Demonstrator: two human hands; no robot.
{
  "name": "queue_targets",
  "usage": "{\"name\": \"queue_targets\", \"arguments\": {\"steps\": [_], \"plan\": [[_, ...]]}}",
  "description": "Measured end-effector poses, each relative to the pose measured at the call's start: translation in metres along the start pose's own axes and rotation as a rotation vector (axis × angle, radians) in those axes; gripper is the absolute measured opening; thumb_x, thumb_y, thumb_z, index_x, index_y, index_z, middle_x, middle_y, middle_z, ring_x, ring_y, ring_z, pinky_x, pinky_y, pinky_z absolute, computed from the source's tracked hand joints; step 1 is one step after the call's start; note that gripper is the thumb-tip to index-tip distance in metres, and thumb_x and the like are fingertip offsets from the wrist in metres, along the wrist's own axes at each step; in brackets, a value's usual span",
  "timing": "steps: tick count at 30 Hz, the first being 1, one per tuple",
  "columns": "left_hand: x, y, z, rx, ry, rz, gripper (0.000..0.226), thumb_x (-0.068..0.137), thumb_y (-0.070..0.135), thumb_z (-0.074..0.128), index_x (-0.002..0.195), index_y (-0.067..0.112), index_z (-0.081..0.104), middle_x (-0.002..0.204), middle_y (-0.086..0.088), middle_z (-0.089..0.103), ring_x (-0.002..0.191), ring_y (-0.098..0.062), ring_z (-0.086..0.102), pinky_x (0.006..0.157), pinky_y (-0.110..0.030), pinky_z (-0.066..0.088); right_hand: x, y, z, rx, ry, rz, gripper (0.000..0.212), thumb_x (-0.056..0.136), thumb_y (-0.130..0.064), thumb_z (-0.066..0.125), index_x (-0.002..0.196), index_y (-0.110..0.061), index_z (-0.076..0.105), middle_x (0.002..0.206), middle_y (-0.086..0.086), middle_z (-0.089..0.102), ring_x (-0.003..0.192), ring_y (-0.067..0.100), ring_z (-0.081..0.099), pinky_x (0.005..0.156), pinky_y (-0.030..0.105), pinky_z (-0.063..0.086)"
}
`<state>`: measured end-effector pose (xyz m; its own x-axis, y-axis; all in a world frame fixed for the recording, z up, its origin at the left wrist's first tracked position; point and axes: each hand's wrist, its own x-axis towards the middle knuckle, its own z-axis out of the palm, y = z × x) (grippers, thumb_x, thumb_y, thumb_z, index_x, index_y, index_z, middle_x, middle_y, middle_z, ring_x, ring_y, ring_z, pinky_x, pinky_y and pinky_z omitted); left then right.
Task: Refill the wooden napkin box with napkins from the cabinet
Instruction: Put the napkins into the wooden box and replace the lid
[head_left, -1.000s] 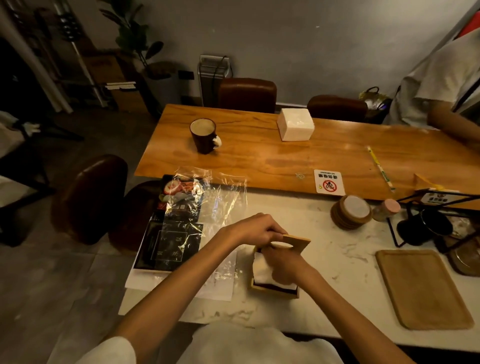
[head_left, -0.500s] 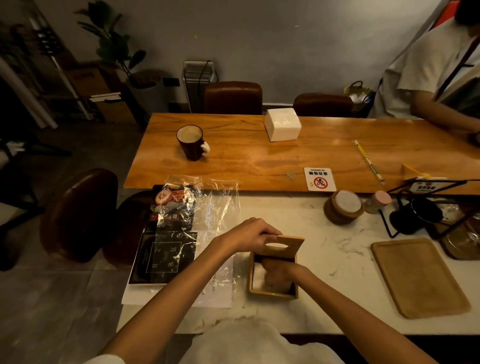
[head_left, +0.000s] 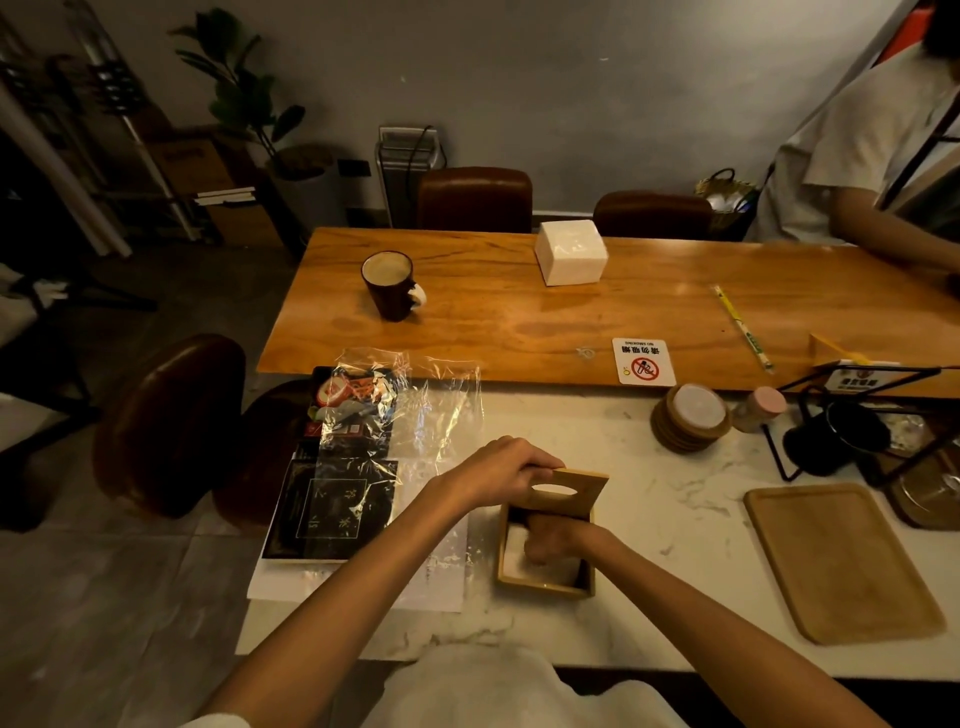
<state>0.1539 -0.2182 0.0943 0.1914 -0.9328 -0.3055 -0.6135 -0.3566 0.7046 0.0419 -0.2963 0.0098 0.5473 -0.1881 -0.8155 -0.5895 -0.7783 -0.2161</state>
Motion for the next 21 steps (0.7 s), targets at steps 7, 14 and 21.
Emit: {"name": "queue_targets", "arguments": {"steps": [7, 14, 21], "plan": [[0.001, 0.001, 0.002, 0.035, 0.038, 0.021, 0.033, 0.097, 0.009, 0.053, 0.129, 0.012, 0.062, 0.129, -0.007, 0.065, 0.12, -0.023, 0.059, 0.099, -0.041, 0.049, -0.008, 0.005, 0.012, -0.162, 0.1, -0.037, 0.063, 0.091, -0.021, 0.056, 0.147, -0.013, 0.028, 0.142, 0.016, 0.044, 0.119, 0.031, 0.053, 0.097, 0.038, 0.046], [0.002, -0.001, 0.005, 0.051, 0.062, 0.024, 0.033, 0.097, 0.011, 0.054, 0.129, 0.014, 0.063, 0.129, -0.007, 0.066, 0.117, -0.024, 0.06, 0.097, -0.042, 0.049, -0.007, 0.002, 0.01, -0.188, 0.141, -0.012, 0.037, 0.092, -0.021, 0.05, 0.126, -0.008, 0.055, 0.121, 0.014, 0.064, 0.106, 0.03, 0.063, 0.088, 0.036, 0.051], [0.002, -0.004, 0.01, 0.074, 0.095, 0.038, 0.032, 0.097, 0.014, 0.054, 0.127, 0.017, 0.064, 0.125, -0.004, 0.068, 0.113, -0.023, 0.062, 0.094, -0.041, 0.051, -0.005, -0.002, 0.014, -0.106, 0.184, -0.063, 0.047, 0.094, -0.013, 0.047, 0.141, -0.016, 0.046, 0.132, 0.011, 0.059, 0.114, 0.03, 0.06, 0.095, 0.038, 0.049]]}}
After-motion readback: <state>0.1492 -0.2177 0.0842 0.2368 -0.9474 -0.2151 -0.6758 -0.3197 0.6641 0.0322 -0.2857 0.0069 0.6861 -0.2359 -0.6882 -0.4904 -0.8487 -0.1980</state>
